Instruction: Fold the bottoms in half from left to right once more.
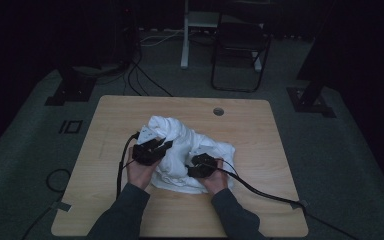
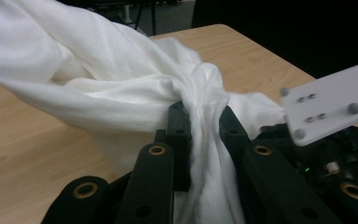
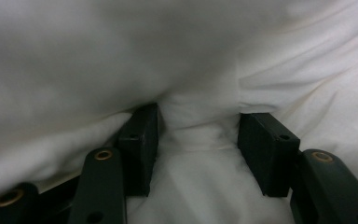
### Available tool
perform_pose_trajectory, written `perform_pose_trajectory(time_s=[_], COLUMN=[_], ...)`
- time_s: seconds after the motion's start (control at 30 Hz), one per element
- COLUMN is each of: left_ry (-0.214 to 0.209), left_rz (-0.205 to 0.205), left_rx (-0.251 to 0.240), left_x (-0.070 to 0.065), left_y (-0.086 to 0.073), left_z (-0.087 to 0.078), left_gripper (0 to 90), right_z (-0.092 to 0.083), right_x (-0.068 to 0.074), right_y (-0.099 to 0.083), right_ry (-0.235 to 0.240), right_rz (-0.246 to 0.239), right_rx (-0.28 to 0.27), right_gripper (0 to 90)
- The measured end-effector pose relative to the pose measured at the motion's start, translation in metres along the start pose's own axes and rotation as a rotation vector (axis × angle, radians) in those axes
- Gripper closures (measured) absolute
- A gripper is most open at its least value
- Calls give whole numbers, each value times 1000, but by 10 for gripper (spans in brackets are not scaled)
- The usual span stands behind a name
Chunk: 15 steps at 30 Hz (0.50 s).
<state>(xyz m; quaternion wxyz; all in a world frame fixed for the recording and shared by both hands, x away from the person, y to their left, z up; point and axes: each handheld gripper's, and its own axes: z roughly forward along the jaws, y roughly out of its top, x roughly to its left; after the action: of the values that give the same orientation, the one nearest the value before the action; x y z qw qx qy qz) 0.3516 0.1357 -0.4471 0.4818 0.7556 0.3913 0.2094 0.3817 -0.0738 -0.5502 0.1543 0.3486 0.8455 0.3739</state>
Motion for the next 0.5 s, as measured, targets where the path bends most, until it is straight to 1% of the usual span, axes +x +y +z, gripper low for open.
perform_pose_trajectory(time_s=[0.03, 0.07, 0.13, 0.17, 0.2, 0.27, 0.3, 0.33, 0.4, 0.43, 0.47, 0.5], left_ry=[6, 8, 12, 17, 18, 19, 19, 20, 17, 13, 7, 0], left_rz=[9, 10, 13, 14, 11, 5, 3, 5, 8, 12, 14, 17], left_rx=[2, 2, 1, 5, 7, 4, 4, 5, 1, 1, 1, 0], left_x=[-1, 0, 3, 4, 5, 7, 7, 7, 4, 3, 1, -1], left_y=[1, 1, 0, -1, -2, -2, -2, -2, -1, 0, 2, 4], left_z=[0, -2, -4, -5, -6, -7, -7, -8, -7, -6, -6, -5], left_gripper=[795, 794, 794, 795, 794, 794, 794, 794, 794, 795, 794, 795], right_z=[-1, -4, -24, -35, -50, -66, -72, -76, -75, -72, -65, -59], right_x=[0, 0, -3, -6, -12, -23, -30, -37, -51, -54, -56, -56], right_y=[1, 2, 0, -2, -5, -11, -16, -21, -34, -38, -44, -46], right_ry=[20, 31, 40, 26, -7, -72, -118, -161, -216, -217, -198, -188], right_rz=[2, 0, -5, -3, 14, 38, 57, 81, 134, 154, 179, 188], right_rx=[-6, -14, -62, -97, -126, -136, -123, -92, -35, -13, 13, 20], right_gripper=[444, 420, 387, 387, 387, 387, 381, 371, 363, 361, 361, 369])
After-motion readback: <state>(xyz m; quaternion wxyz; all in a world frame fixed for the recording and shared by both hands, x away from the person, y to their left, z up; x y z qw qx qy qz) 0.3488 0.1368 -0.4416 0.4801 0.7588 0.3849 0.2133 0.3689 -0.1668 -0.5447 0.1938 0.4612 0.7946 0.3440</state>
